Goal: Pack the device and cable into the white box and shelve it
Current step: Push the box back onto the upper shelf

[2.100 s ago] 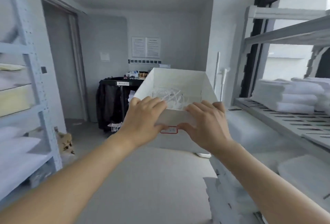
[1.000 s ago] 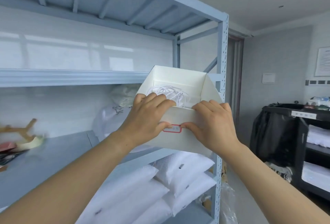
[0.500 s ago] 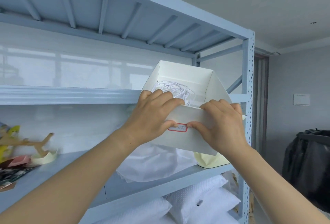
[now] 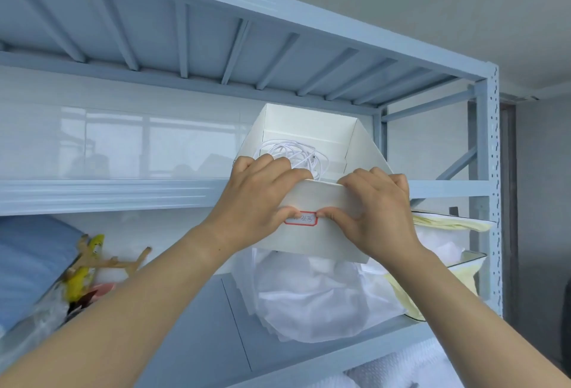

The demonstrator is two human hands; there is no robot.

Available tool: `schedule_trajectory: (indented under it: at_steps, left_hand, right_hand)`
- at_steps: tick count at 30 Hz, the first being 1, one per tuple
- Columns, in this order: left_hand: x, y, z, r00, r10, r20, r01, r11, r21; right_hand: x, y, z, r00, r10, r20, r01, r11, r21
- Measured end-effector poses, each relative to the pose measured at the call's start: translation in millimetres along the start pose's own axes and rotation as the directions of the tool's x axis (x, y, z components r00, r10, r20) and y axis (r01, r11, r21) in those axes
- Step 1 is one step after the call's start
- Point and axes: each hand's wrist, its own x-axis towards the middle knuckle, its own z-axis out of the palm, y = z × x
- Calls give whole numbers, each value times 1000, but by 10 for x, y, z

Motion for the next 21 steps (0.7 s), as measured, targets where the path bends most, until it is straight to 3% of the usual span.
schedule_trajectory:
  at_steps: [14,21]
  left_hand:
    - [-510,-1181,-836,987,-134,94,118,981,154]
    - [-587,-1636,-1053,985,-149,84,125,961,247]
  right_hand:
    - [712,-1195,796,1000,-24,4,22,959,284]
    - [1006,-1509,1194,993,-11,-117,61,898,436]
